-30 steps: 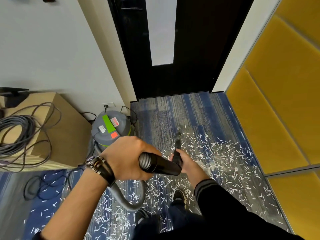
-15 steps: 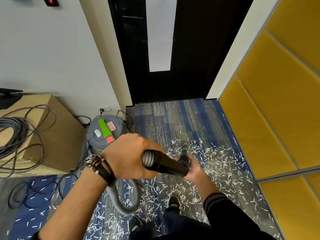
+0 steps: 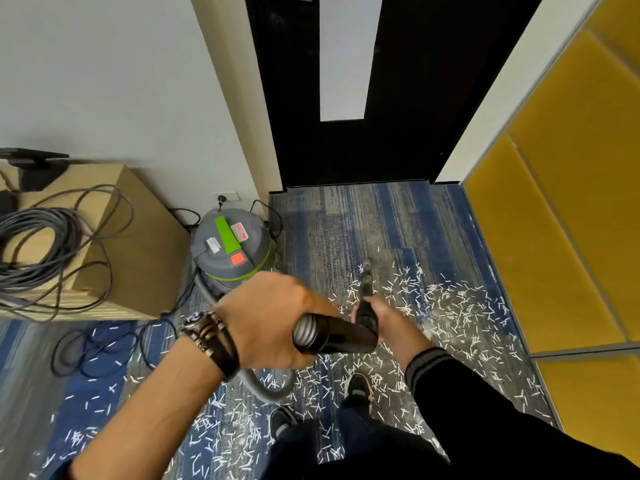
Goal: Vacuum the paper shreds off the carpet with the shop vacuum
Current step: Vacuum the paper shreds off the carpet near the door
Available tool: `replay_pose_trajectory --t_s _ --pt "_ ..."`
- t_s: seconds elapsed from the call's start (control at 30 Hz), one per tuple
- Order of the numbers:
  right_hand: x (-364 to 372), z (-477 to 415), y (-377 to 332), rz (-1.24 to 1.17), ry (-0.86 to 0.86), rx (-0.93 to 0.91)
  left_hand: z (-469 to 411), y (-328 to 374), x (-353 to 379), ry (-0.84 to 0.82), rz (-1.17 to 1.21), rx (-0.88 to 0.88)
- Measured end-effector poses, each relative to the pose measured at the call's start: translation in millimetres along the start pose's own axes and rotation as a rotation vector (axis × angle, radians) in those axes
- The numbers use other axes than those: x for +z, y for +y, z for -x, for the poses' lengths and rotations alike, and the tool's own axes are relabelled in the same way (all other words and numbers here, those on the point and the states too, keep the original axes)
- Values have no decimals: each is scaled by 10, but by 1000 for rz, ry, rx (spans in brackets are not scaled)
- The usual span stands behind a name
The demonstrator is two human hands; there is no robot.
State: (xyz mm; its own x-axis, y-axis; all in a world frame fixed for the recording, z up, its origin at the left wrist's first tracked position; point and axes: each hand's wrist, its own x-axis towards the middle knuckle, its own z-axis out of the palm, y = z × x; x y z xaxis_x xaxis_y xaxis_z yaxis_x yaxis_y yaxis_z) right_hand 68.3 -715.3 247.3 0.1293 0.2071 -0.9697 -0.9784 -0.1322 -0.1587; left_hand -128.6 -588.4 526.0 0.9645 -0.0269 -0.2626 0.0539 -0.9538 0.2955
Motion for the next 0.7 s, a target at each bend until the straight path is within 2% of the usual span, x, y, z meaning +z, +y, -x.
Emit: replay_pose_trajectory --t_s 0.1,0.2,0.3,0.37,0.53,0.7 --pt "-13 43 21 30 -1 -14 66 -34 -30 31 39 -1" --pt "-109 -19 -47 -35 -153 -34 75 -91 -56 61 69 -31" --pt "-133 -134 -17 -200 -248 -76 58 -86 -44 77 107 -41" --pt "-80 -216 42 -215 -216 -80 69 -103 -50 75 97 -33" --pt "-18 -326 -86 12 -79 -42 106 -150 -100 52 86 -18" --pt "-286 -258 -83 94 -14 -75 -54 32 -44 22 4 80"
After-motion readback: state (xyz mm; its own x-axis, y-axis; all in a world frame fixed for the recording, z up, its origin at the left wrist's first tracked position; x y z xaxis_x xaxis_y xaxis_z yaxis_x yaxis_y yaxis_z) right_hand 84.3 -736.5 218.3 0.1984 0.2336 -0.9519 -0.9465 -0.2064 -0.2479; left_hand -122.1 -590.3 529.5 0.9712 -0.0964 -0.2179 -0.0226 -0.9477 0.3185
